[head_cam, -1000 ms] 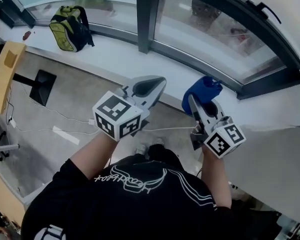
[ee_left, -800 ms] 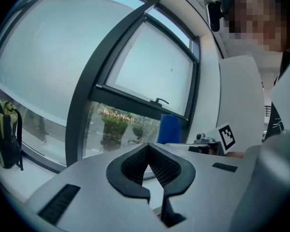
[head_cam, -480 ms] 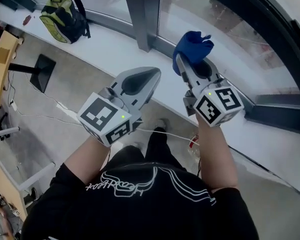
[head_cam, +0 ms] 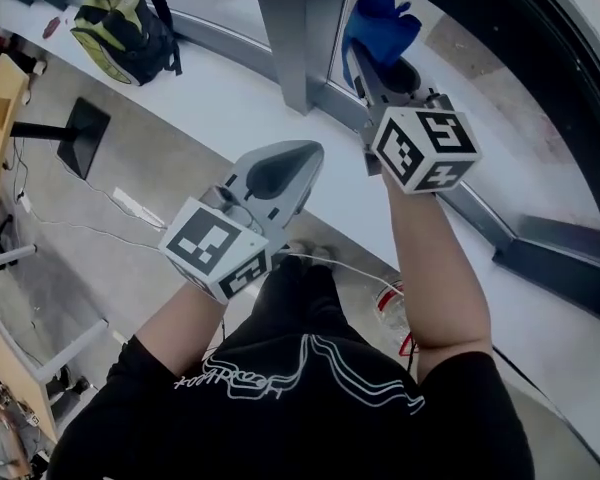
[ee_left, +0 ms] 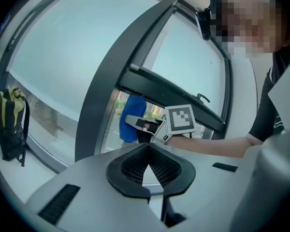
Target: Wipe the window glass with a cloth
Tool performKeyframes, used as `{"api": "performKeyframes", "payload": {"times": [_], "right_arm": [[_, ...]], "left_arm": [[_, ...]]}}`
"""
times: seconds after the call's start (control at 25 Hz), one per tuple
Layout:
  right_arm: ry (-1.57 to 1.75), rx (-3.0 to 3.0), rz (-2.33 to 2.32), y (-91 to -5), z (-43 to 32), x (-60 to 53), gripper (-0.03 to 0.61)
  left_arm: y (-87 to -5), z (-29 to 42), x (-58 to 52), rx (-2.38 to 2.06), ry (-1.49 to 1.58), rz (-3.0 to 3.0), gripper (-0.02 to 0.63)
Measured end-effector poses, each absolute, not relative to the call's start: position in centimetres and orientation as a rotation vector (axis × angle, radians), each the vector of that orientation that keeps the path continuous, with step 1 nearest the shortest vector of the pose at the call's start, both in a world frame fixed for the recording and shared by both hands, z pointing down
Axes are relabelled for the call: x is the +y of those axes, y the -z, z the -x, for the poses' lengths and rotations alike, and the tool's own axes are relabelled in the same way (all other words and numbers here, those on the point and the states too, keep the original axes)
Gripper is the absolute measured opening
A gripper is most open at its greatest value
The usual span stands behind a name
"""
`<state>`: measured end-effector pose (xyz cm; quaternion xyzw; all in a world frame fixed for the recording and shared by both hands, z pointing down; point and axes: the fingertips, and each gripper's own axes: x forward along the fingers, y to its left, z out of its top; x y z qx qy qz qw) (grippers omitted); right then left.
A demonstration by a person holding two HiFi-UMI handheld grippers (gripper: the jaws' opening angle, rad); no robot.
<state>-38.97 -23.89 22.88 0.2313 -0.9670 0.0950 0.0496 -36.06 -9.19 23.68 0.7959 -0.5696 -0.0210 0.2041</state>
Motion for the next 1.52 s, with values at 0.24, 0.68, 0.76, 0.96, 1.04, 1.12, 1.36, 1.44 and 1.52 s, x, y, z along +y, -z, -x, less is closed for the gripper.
{"api": "performKeyframes", "payload": {"times": [0.24, 0.68, 0.76, 0.96, 1.04, 1.12, 1.36, 1.44, 1.52], "right_arm": [[-0.236, -2.943, -0.784, -23.2, 42.1, -26.5, 0.094], [-0.056, -2.907, -0.955, -22.7, 42.9, -28.9, 0.094], [-0.056, -2.908, -0.971, -22.6, 42.7, -29.0, 0.094], [-0.046, -2.902, -1.026, -22.2, 41.3, -29.5, 0.094], [-0.03, -2.895, -1.05, -22.1, 40.3, -29.7, 0.094], [-0.002, -2.883, -1.067, -22.1, 39.3, -29.8, 0.094], [0.016, -2.845, -1.137, -22.6, 35.4, -30.0, 0.094], [0.027, -2.833, -1.17, -22.6, 33.8, -30.2, 0.094], [0.023, -2.822, -1.207, -22.7, 32.1, -30.3, 0.094]], "left_arm": [[-24.4, 38.8, -10.4, -1.584, 0.051, -2.21, 0.004], [-25.6, 40.7, -10.3, -1.565, 0.035, -2.174, 0.003], [-25.7, 40.5, -10.3, -1.557, 0.027, -2.177, 0.003], [-25.7, 39.4, -10.7, -1.524, 0.017, -2.203, 0.003], [-25.8, 38.9, -11.0, -1.511, 0.019, -2.209, 0.003], [-26.1, 38.4, -11.1, -1.5, 0.014, -2.213, 0.003], [-26.7, 36.7, -11.6, -1.466, 0.032, -2.201, 0.003], [-26.7, 36.3, -11.9, -1.486, 0.036, -2.2, 0.003], [-27.0, 35.4, -12.0, -1.486, 0.02, -2.208, 0.003]]}}
